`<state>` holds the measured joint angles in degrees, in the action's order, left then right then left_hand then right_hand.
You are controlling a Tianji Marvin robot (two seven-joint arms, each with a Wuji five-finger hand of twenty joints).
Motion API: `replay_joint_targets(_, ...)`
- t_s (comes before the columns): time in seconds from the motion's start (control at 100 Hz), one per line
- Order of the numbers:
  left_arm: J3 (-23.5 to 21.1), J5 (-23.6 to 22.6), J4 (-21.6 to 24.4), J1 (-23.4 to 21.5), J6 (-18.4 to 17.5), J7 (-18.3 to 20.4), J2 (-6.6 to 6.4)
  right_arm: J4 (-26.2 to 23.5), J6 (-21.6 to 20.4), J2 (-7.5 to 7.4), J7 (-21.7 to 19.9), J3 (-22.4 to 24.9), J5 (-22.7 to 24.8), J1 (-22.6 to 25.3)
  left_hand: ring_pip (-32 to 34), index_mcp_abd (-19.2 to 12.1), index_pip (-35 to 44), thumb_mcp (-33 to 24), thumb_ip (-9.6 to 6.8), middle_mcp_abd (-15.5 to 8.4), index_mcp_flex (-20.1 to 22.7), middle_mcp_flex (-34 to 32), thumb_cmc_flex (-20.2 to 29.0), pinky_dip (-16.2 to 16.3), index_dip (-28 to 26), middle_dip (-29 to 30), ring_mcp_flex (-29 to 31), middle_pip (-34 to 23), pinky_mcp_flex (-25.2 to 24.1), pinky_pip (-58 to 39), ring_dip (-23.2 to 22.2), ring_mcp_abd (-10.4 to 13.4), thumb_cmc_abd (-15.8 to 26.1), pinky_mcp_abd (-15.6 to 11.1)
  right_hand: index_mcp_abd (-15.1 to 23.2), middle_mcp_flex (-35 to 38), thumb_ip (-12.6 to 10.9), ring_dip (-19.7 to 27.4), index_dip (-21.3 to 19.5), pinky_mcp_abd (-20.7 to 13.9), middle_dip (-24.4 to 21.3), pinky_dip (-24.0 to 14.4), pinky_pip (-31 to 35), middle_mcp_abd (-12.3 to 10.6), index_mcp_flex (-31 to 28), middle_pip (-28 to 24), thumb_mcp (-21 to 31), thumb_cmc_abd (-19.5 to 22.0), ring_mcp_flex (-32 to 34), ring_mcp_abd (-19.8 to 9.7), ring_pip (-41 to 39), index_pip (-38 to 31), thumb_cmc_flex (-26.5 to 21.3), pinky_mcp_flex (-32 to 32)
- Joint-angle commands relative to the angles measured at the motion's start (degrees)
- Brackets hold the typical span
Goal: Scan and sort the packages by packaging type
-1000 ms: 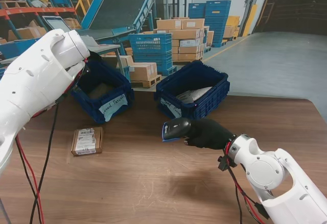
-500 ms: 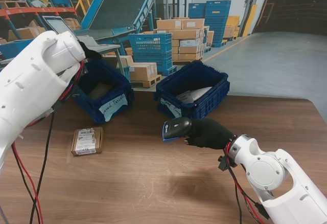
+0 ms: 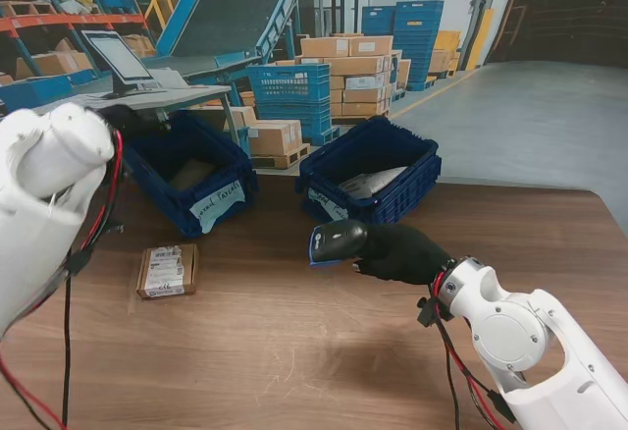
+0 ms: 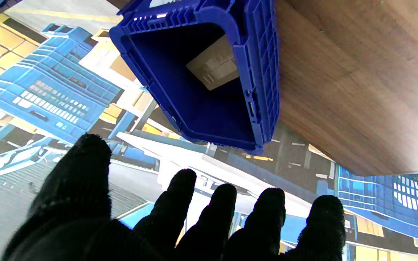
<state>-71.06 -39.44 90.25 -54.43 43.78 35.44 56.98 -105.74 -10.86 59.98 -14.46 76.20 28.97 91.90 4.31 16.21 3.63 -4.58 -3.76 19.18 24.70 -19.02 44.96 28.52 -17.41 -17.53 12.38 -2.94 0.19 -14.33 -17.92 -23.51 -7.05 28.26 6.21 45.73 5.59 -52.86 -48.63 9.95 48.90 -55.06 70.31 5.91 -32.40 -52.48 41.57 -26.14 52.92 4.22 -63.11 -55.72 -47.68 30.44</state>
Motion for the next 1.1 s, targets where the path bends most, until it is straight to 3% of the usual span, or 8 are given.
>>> replay_joint_targets(0.0, -1.4, -0.2, 1.8, -3.1, -1.0, 0.7, -0.53, -1.2, 0.0, 0.62, -0.3, 0.0, 0.3, 0.3, 0.7, 0.5, 0.4, 0.7, -1.73, 0.4, 1.0, -1.4, 1.8, 0.6, 0.4, -0.3, 0.4, 0.0, 0.2, 0.9, 0.3, 0.1, 2.5, -0.3, 3.7, 0.7, 0.6, 0.2, -0.9, 0.0, 0.3, -0.4, 0.4, 1.3, -3.7, 0.3, 5.1, 5.0, 0.2, 0.1, -0.2, -1.5, -6.1, 0.1)
replay_joint_targets(0.26, -11.3, 1.5, 11.2, -17.1, -4.0, 0.7, -0.69, -2.0, 0.2, 0.77, 0.7, -0.2, 1.2, 0.4, 1.0, 0.8, 0.7, 1.1, -1.54, 0.7, 2.0, -2.4, 2.1, 0.7, 0.1, -0.6, 1.0, -0.2, 0.4, 0.0, 0.1, -0.1, 2.9, -0.3, 3.8, 0.8, 0.6, 0.2, -0.9, 0.0, 0.3, -0.4, 0.4, 1.2, -3.7, 0.3, 5.0, 5.1, 0.2, 0.0, -0.2, -1.5, -6.1, 0.1)
replay_joint_targets(0.59, -17.7, 4.0, 16.1, -28.9, -9.9, 0.3, -0.27, -2.3, 0.2, 0.86, 1.2, -0.5, 1.5, 0.4, 1.0, 1.1, 0.7, 1.3, -1.53, 0.7, 2.4, -2.4, 2.5, 0.5, -0.2, -0.8, 0.8, -0.2, 0.1, -1.1, 0.0, -0.1, 3.0, -0.6, 3.7, 0.8, 0.6, 0.2, -0.9, 0.0, 0.3, -0.4, 0.4, 1.3, -3.7, 0.3, 5.0, 5.1, 0.2, 0.0, -0.1, -1.5, -6.1, 0.2)
replay_joint_targets(0.8, -19.6, 6.0, 15.9, -33.7, -14.4, -0.3, 0.05, -2.5, 0.1, 0.85, 1.2, -0.4, 1.7, 0.5, 1.1, 1.0, 0.7, 1.4, -1.57, 0.6, 2.4, -2.5, 2.5, 0.2, -0.4, -0.9, 0.9, -0.2, 0.0, -1.7, 0.0, 0.2, 3.2, -0.8, 3.7, 0.8, 0.6, 0.2, -0.9, -0.1, 0.3, -0.4, 0.3, 1.3, -3.7, 0.3, 5.0, 5.0, 0.3, 0.1, -0.2, -1.5, -6.1, 0.1)
replay_joint_targets(1.09, -19.3, 4.7, 10.1, -34.5, -22.1, -1.3, 0.39, -2.8, 0.8, 0.77, 0.7, -0.4, 1.8, 0.4, 1.2, 1.2, 0.3, 1.2, -1.66, 0.3, 1.4, -1.9, 2.2, -0.3, -0.3, -1.1, 0.7, -0.1, -0.2, -2.3, 0.0, 0.9, 3.1, -1.2, 3.8, 0.8, 0.6, 0.2, -0.9, 0.0, 0.3, -0.4, 0.4, 1.3, -3.7, 0.4, 5.0, 5.1, 0.3, 0.1, -0.2, -1.4, -6.1, 0.2)
